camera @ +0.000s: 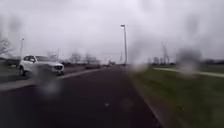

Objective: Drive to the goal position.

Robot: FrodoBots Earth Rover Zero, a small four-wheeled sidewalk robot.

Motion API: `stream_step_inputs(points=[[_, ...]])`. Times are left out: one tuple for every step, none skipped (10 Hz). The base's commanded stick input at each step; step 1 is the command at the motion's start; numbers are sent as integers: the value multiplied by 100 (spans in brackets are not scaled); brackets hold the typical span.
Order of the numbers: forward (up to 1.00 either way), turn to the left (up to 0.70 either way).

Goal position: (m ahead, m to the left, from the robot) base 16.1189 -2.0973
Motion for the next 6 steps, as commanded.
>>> stream_step_inputs(points=[[100,0],[100,0],[100,0],[100,0],[100,0],[100,0]])
